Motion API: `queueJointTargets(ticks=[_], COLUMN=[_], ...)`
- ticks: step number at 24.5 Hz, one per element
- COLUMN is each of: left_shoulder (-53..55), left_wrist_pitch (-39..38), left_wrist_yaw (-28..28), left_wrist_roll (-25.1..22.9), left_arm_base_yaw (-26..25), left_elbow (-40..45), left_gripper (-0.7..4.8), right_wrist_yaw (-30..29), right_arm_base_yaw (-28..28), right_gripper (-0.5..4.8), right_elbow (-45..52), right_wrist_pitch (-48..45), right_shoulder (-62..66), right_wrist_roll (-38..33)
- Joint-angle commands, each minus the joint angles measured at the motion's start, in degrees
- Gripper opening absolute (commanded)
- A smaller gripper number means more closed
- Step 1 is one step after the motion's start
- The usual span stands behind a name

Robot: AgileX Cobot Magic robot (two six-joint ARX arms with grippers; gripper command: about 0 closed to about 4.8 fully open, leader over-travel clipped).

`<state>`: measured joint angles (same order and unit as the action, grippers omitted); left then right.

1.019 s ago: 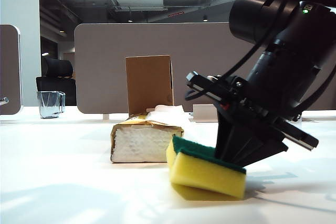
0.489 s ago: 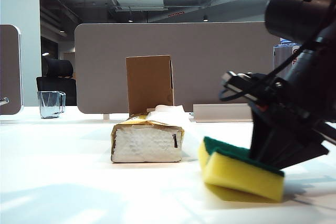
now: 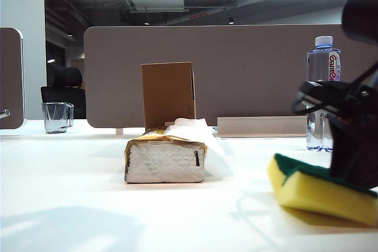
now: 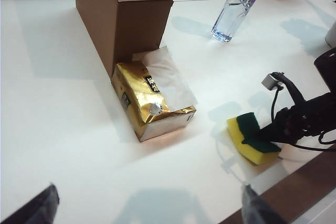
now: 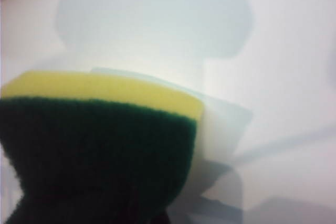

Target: Move the sponge from left to right to wipe the table, avoiding obstacles on the table, and finally reaching the bottle of mineral water.

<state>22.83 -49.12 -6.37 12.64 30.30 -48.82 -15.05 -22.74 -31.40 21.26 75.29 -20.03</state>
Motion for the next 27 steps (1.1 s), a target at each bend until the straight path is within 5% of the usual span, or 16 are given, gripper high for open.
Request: queueJointTargets(ticks=[1, 12, 27], left_shoulder=[0.0, 0.0, 0.0], left_wrist_pitch=[0.6, 1.7, 2.9], left_wrist_yaw=[0.4, 1.2, 1.2], left_wrist_roll=[0.0, 0.6, 1.3], left_arm_base_yaw=[0.0, 0.0, 0.0], left_elbow=[-0.4, -0.4, -0.4], left_gripper=[4.79, 4.79, 4.79], right_wrist_yaw=[6.2, 4.6, 7.5], right_arm_base_yaw=[3.4, 17.4, 20.6], right_gripper=[-0.09, -0.09, -0.09], right_elbow=[1.2, 1.2, 1.0], right_wrist_pitch=[9.0, 12.8, 14.5], right_shoulder=[-0.4, -5.0, -5.8], right_wrist_roll=[3.5, 10.0, 11.6])
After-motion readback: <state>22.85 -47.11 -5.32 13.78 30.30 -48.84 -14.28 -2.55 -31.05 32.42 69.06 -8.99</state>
